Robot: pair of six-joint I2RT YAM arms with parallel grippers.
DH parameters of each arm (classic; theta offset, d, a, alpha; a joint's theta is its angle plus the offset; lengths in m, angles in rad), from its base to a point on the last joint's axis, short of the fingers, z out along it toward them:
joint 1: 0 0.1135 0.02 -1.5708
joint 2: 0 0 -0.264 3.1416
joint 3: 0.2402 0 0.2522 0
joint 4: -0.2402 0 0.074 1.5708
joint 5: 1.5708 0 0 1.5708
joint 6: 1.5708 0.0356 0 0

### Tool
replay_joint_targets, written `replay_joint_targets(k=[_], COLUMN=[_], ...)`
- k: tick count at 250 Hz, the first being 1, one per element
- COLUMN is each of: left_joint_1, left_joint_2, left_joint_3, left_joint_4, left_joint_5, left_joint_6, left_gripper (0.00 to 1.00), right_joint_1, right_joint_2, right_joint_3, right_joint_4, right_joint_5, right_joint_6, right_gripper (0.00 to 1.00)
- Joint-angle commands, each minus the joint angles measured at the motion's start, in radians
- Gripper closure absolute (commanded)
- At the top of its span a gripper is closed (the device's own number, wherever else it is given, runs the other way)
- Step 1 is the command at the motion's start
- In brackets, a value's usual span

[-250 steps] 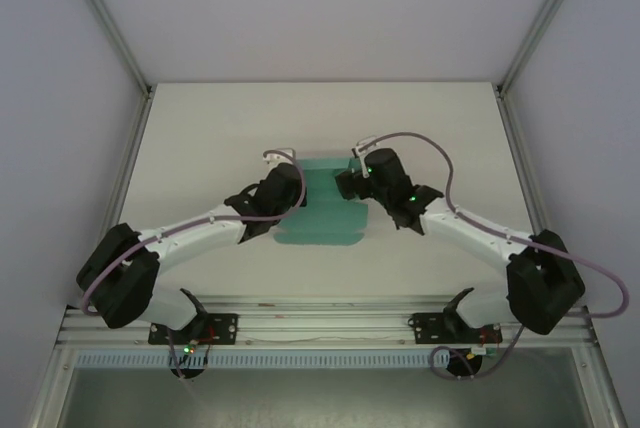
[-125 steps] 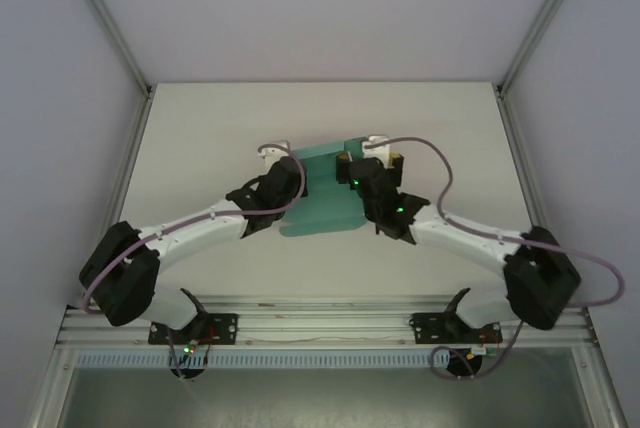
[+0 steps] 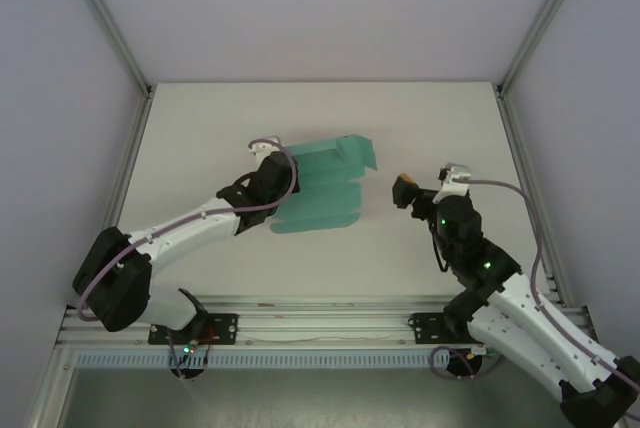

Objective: Assemble paper box

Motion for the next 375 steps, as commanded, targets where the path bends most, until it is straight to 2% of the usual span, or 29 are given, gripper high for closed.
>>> replay_joint_targets(k=[1, 77, 126, 141, 169, 192, 226, 261, 284, 313, 340, 375], left_joint_1=[0.002, 0.001, 0.001, 0.0, 0.0, 0.0, -0.001, -0.008, -0.013, -0.012, -0.014, -0.013], left_joint_2=[-0.038, -0.033, -0.038, -0.04, -0.043, -0.042, -0.038, -0.032, -0.033, -0.056, -0.084, -0.094], left_joint_3=[0.019, 0.041, 0.036, 0.035, 0.024, 0.02, 0.014, 0.016, -0.001, -0.055, -0.109, -0.115], left_joint_4=[-0.014, -0.034, -0.051, -0.054, -0.045, -0.029, -0.005, 0.006, 0.071, 0.212, 0.319, 0.318], left_joint_5=[0.027, 0.073, 0.074, 0.075, 0.076, 0.083, 0.085, 0.001, -0.029, 0.023, 0.063, 0.041], left_joint_6=[0.016, 0.039, 0.065, 0.071, 0.063, 0.063, 0.062, 0.054, 0.081, 0.183, 0.253, 0.269], left_gripper=[1.0, 1.0, 1.0, 1.0, 1.0, 1.0, 1.0, 1.0, 1.0, 1.0, 1.0, 1.0], right_joint_1=[-0.001, -0.005, -0.01, -0.012, -0.011, -0.01, -0.01, -0.01, -0.011, -0.019, -0.058, -0.093], right_joint_2=[0.064, 0.419, 0.567, 0.58, 0.605, 0.647, 0.698, 0.732, 0.735, 0.704, 0.677, 0.624], right_joint_3=[0.012, 0.083, 0.187, 0.194, 0.205, 0.223, 0.263, 0.322, 0.338, 0.318, 0.347, 0.338], right_joint_4=[-0.149, 0.177, 0.206, 0.226, 0.242, 0.235, 0.193, 0.089, 0.029, -0.025, -0.145, -0.159], right_joint_5=[-0.033, -0.015, 0.031, -0.009, -0.172, -0.254, -0.263, -0.382, -0.455, -0.404, -0.373, -0.477], right_joint_6=[0.053, 0.045, 0.014, -0.017, -0.064, -0.086, -0.089, 0.006, 0.047, -0.011, -0.02, -0.008], right_gripper=[0.0, 0.0, 0.01, 0.01, 0.01, 0.01, 0.0, 0.01, 0.02, 0.01, 0.01, 0.05])
